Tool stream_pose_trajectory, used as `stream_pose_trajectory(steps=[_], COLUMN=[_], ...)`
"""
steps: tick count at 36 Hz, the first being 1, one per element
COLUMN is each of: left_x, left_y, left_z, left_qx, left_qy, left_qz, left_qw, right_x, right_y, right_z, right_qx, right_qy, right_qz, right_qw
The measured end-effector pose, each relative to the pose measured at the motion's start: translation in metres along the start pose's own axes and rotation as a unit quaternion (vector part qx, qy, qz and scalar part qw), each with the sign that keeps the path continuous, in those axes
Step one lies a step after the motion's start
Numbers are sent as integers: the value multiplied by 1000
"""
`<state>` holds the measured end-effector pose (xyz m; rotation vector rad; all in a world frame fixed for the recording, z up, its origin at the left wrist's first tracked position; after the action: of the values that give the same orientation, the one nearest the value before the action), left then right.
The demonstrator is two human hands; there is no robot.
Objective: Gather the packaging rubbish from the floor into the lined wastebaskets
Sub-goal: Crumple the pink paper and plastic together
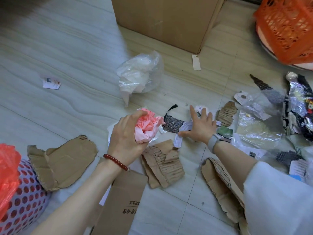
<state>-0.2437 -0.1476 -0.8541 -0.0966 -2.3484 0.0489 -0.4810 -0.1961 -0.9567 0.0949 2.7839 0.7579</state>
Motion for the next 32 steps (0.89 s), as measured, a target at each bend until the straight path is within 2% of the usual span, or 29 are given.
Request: stream_pose_trajectory(steps=[5, 13, 20, 22, 25, 32], left_x=[-13, -21, -7, 0, 10, 41], left_y=[-3, 1, -2, -3, -7, -20], left_z=[1, 2, -28, -43, -73, -176], left_qx=[4, -8, 2, 13, 33, 114], left_qy=[-25, -35, -55, -60, -66, -80], left_qz=[-14, -47, -12, 2, 11, 59], left_qw=[1000, 998, 998, 998, 997, 989], right_x=[-14, -48, -52, -55, -75, -187], right_y=[0, 14, 32, 34, 42, 82], right_z=[2, 13, 22, 11, -21, -112], right_qx=[35, 79, 50, 59, 111, 166], right_qy=[-2, -68, 4, -13, -87, -188], right_qz=[-21, -87, -91, -90, -115, -245], right_qw=[999, 991, 995, 994, 983, 937])
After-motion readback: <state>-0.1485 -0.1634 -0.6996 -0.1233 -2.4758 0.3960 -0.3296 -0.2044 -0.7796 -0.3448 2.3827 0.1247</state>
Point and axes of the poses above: each hand's wrist, its own y-axis away from the middle knuckle, its own z-axis out of the palm, x = y × z, the point moved 5 cm from there along -y, towards the middle knuckle, and after that the axes turned 5 degrees about -z, right-handed, at the moved point
